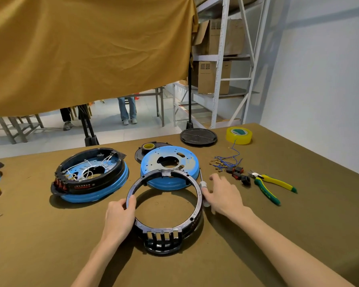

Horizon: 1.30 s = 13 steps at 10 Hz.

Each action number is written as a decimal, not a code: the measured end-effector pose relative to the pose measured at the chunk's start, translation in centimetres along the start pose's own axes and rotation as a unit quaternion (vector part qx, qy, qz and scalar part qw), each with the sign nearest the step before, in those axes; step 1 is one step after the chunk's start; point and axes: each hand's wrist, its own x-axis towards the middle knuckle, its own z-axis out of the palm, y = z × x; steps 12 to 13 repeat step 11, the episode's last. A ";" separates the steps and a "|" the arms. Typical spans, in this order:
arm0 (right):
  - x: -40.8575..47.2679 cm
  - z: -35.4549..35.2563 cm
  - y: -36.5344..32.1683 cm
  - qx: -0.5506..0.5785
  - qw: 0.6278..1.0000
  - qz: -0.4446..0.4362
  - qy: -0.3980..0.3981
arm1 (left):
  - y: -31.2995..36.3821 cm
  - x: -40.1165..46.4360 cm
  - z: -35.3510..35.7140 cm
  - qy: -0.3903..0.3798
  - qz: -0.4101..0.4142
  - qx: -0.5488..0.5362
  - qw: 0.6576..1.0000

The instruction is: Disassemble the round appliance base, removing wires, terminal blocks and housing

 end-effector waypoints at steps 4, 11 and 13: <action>-0.7 -2.1 1.1 0.064 0.968 -0.069 -0.231 | 0.1 -2.0 -0.9 0.009 0.040 0.016 0.999; -6.6 -9.6 5.6 0.232 0.969 -0.083 0.001 | 0.6 -6.8 0.4 -0.001 0.089 0.041 0.995; -6.6 -9.6 5.6 0.232 0.969 -0.083 0.001 | 0.6 -6.8 0.4 -0.001 0.089 0.041 0.995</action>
